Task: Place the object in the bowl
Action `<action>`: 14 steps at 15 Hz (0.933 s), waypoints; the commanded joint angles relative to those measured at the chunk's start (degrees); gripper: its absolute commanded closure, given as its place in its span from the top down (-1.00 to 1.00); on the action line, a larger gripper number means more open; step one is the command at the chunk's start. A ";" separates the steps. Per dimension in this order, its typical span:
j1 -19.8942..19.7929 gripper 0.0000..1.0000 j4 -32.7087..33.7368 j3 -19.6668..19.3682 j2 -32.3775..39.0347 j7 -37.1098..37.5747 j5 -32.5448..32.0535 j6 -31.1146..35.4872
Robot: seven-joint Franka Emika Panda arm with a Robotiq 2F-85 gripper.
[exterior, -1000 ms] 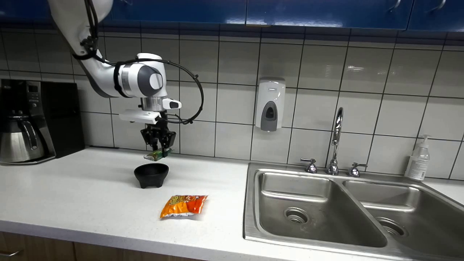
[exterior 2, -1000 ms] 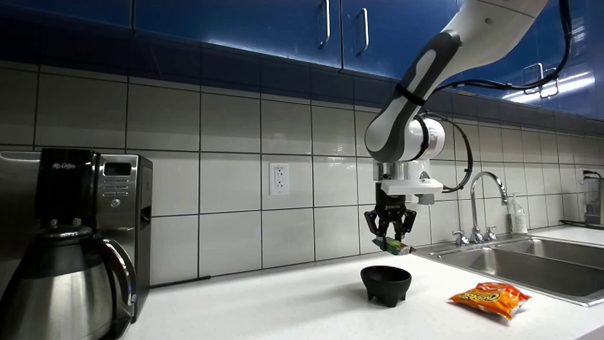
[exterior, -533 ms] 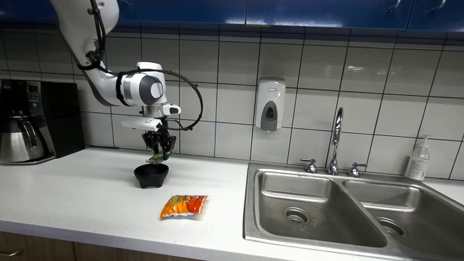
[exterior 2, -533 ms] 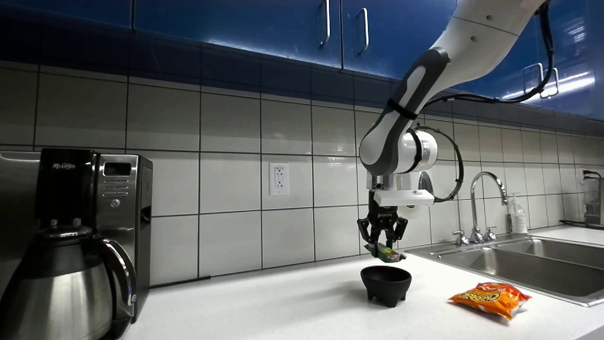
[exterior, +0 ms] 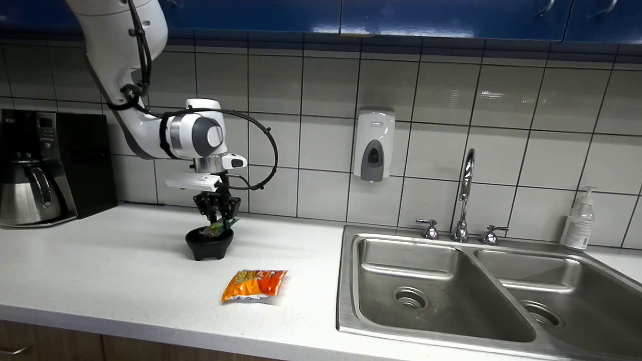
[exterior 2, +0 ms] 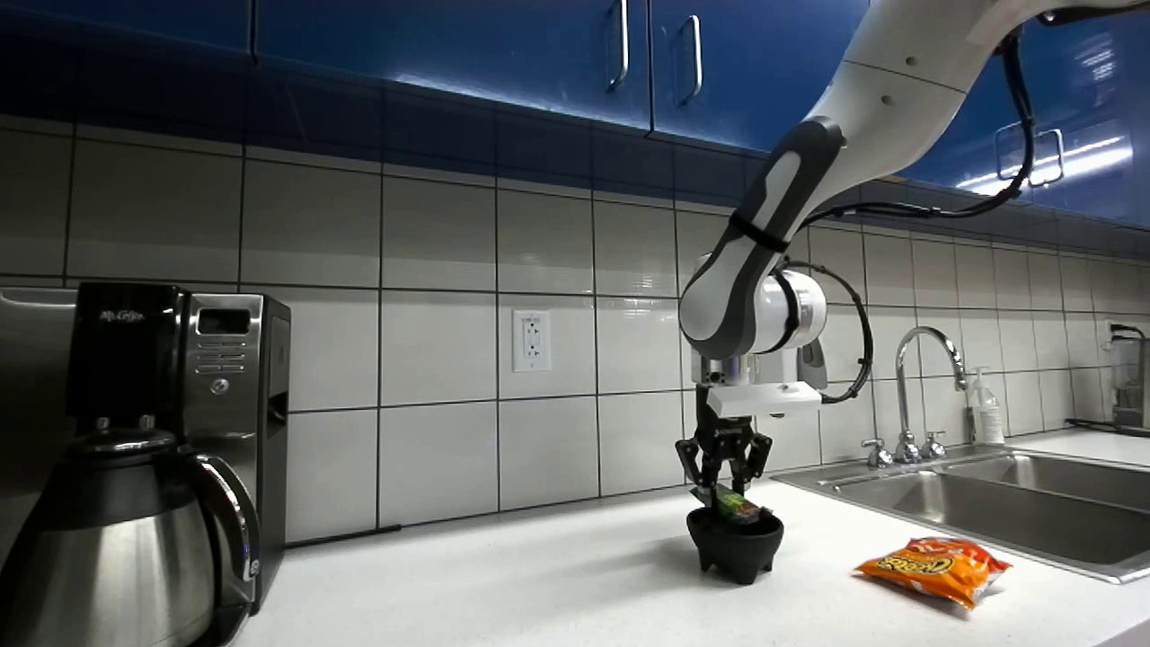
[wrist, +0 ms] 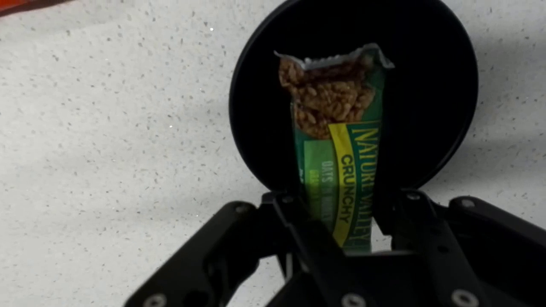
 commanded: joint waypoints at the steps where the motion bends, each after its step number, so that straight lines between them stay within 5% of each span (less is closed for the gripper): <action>1: 0.71 -0.68 -0.71 -0.35 -0.81 1.84 -1.40 0.99; 2: 0.76 -0.68 -0.83 -0.39 -0.97 1.84 -1.44 1.02; 3: 0.74 0.32 -0.97 -0.40 -1.19 1.71 -1.44 0.90; 8: 0.64 0.94 -1.05 -0.39 -1.82 1.49 -1.35 0.18; 14: -0.17 1.00 -3.23 0.27 -6.37 -0.49 -0.14 -5.26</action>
